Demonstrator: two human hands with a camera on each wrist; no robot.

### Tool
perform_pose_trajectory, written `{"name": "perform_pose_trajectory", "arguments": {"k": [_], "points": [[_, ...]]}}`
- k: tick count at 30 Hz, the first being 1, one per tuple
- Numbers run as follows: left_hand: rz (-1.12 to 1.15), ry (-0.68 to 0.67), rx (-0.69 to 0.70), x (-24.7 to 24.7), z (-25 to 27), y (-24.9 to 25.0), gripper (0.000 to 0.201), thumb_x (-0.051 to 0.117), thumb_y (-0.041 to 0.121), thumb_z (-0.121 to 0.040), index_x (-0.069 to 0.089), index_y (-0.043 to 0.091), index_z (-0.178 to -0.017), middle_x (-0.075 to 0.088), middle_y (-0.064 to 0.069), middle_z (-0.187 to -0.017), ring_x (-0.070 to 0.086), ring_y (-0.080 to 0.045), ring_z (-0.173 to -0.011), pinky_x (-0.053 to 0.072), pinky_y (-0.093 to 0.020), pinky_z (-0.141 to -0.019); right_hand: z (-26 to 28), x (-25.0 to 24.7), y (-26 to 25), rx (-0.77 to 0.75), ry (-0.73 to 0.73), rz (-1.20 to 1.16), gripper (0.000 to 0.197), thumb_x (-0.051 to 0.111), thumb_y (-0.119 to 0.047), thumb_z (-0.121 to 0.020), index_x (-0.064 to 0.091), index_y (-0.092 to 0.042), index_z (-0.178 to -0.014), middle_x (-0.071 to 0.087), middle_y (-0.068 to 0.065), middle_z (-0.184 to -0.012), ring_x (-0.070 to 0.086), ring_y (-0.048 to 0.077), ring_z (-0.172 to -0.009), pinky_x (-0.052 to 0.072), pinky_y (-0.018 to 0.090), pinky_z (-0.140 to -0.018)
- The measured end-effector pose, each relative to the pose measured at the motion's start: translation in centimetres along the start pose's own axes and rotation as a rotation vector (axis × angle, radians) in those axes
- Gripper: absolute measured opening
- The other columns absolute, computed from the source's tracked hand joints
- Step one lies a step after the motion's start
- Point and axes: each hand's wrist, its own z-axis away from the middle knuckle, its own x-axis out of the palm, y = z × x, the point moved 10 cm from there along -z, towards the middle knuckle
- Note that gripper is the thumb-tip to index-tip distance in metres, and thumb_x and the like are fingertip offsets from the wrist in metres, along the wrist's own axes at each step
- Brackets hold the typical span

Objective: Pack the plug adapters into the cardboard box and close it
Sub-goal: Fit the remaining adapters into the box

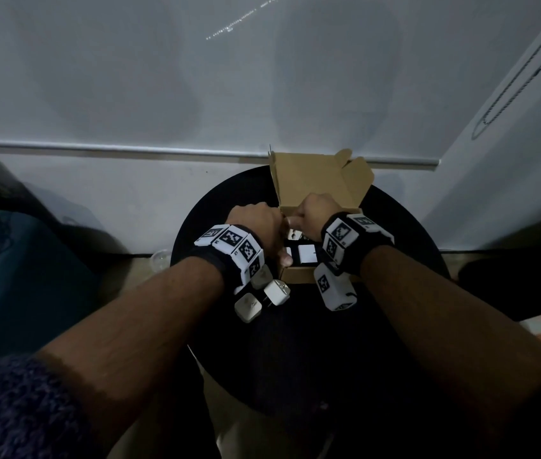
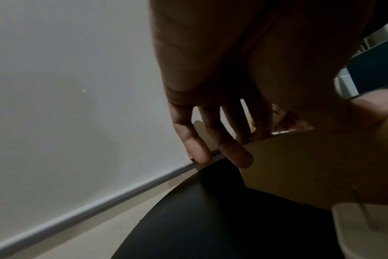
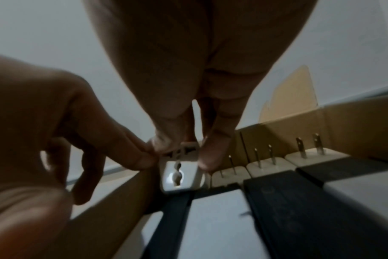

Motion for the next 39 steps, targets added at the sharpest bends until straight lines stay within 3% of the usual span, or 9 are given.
{"name": "perform_pose_trajectory", "arguments": {"k": [11, 15, 18, 20, 23, 26, 30, 35, 39], "points": [[0.037, -0.012, 0.018, 0.4, -0.3, -0.1, 0.060, 0.077, 0.061, -0.065, 0.062, 0.029, -0.114, 0.051, 0.004, -0.078, 0.058, -0.023, -0.084, 0.038, -0.033, -0.069, 1.5, -0.2, -0.6, -0.078, 0.052, -0.033, 0.029, 0.062, -0.034, -0.089, 0.072, -0.014, -0.107, 0.068, 0.015, -0.106, 0.061, 0.031, -0.101, 0.053, 0.038, -0.089], [0.026, -0.034, 0.044, 0.9, 0.0, -0.1, 0.059, 0.073, 0.060, -0.071, 0.061, 0.026, -0.117, 0.057, 0.003, -0.083, 0.059, -0.024, -0.085, 0.037, -0.033, -0.069, 3.3, -1.5, 0.4, -0.060, 0.099, 0.027, 0.029, 0.052, -0.017, -0.090, 0.067, -0.014, -0.114, 0.062, 0.014, -0.121, 0.059, 0.032, -0.108, 0.049, 0.031, -0.089], [-0.022, 0.001, 0.049, 0.3, 0.1, 0.2, 0.055, 0.076, 0.060, -0.067, 0.063, 0.026, -0.108, 0.052, 0.006, -0.075, 0.056, -0.022, -0.081, 0.038, -0.034, -0.075, 6.9, -2.5, -1.4, -0.239, 0.162, -0.027, 0.027, 0.050, -0.007, -0.084, 0.074, -0.011, -0.098, 0.072, 0.011, -0.105, 0.065, 0.027, -0.098, 0.047, 0.024, -0.079], [-0.043, 0.047, 0.047, -0.2, -0.1, 0.3, 0.048, 0.075, 0.054, -0.071, 0.062, 0.025, -0.108, 0.063, 0.002, -0.090, 0.062, -0.024, -0.091, 0.040, -0.038, -0.084, 10.0, -1.2, -3.6, -0.449, 0.125, -0.117, 0.023, 0.054, -0.005, -0.077, 0.076, -0.008, -0.083, 0.075, 0.009, -0.089, 0.068, 0.025, -0.082, 0.054, 0.031, -0.075], [-0.044, 0.083, 0.038, -0.7, -0.3, 0.4, 0.040, 0.070, 0.043, -0.078, 0.062, 0.022, -0.110, 0.066, -0.004, -0.102, 0.062, -0.026, -0.098, 0.042, -0.040, -0.087, 13.3, 3.5, -5.0, -0.589, -0.084, 0.019, 0.030, 0.068, -0.010, -0.081, 0.069, -0.013, -0.110, 0.064, 0.006, -0.115, 0.062, 0.021, -0.102, 0.053, 0.038, -0.090], [-0.075, 0.082, 0.032, -0.5, -0.2, 0.4, 0.064, 0.078, 0.060, -0.063, 0.060, 0.025, -0.114, 0.063, -0.002, -0.106, 0.055, -0.024, -0.108, 0.040, -0.041, -0.086, 14.3, 7.0, -5.2, -0.663, -0.184, 0.210, 0.054, 0.064, -0.009, -0.084, 0.049, -0.018, -0.136, 0.047, 0.004, -0.137, 0.044, 0.024, -0.126, 0.041, 0.035, -0.105], [-0.051, 0.116, 0.073, -0.6, -0.1, 0.3, 0.101, 0.082, 0.063, -0.056, 0.040, 0.029, -0.141, 0.040, -0.003, -0.132, 0.040, -0.025, -0.124, 0.039, -0.050, -0.095, 13.7, 7.3, -5.0, -0.664, -0.121, 0.240, 0.047, 0.056, 0.000, -0.085, 0.056, -0.013, -0.130, 0.051, 0.011, -0.132, 0.045, 0.028, -0.126, 0.036, 0.032, -0.108], [-0.034, 0.088, 0.132, -0.4, -0.3, 0.8, 0.099, 0.082, 0.056, -0.061, 0.034, 0.031, -0.143, 0.035, 0.001, -0.141, 0.038, -0.023, -0.130, 0.038, -0.054, -0.098, 14.2, 3.5, -3.3, -0.558, -0.150, 0.101, 0.036, 0.069, -0.018, -0.076, 0.068, -0.020, -0.111, 0.060, 0.000, -0.117, 0.058, 0.017, -0.106, 0.048, 0.030, -0.090], [-0.061, 0.028, 0.082, 0.3, -0.8, 0.2, 0.085, 0.078, 0.065, -0.060, 0.047, 0.027, -0.130, 0.056, 0.003, -0.123, 0.056, -0.021, -0.112, 0.044, -0.039, -0.082, 11.6, -3.5, -1.1, -0.413, 0.068, -0.093, 0.030, 0.077, -0.024, -0.070, 0.074, -0.016, -0.099, 0.072, 0.000, -0.100, 0.061, 0.009, -0.083, 0.040, 0.008, -0.069]]}}
